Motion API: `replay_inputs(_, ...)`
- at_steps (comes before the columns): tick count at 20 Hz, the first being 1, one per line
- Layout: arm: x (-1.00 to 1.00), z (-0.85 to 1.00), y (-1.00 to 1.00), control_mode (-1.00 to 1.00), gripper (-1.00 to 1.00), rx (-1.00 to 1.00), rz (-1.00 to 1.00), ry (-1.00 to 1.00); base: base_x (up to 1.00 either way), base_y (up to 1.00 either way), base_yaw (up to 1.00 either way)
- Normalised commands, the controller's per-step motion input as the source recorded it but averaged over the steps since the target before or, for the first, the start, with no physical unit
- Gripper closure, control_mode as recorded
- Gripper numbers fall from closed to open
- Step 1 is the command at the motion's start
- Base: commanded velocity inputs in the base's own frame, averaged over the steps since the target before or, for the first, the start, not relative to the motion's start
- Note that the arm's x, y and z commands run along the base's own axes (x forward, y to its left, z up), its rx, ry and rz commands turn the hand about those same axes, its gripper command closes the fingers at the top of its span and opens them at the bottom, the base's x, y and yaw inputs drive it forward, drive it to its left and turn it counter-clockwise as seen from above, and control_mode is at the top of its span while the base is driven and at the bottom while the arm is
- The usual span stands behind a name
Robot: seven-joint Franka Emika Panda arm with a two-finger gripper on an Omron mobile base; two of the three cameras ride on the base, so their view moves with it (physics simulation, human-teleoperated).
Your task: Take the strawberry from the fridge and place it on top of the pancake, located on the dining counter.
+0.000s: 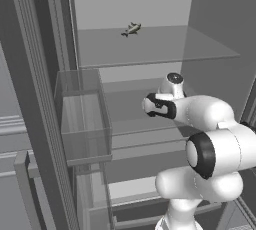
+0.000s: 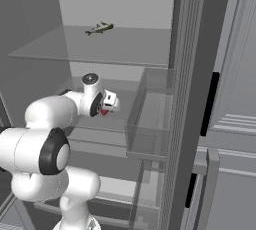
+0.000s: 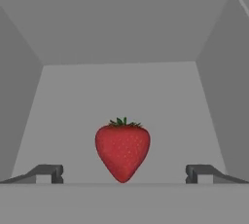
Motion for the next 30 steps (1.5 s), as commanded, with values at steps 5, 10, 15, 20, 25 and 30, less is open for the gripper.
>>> replay_inputs(5, 0.0, -0.24, 0.0, -1.0, -1.0, 0.0, 0.0, -0.01, 0.0, 0.0, 0.0)
replay_inputs(10, 0.18, -0.11, 0.0, -1.0, -1.0, 0.0, 0.0, -0.01, 0.0, 0.0, 0.0)
replay_inputs(15, 0.14, -0.13, 0.0, -1.0, -1.0, 0.0, 0.0, 0.0, 0.0, 0.0, 0.0)
replay_inputs(20, 0.09, -0.17, 0.0, -1.0, -1.0, 0.0, 0.0, 0.0, 0.0, 0.0, 0.0)
replay_inputs(25, 0.04, -0.2, 0.0, -1.0, -1.0, 0.0, 0.0, -0.02, 0.0, 0.0, 0.0)
replay_inputs(30, 0.0, -0.2, 0.0, -1.0, -1.0, 0.0, 0.0, -0.02, 0.0, 0.0, 0.0)
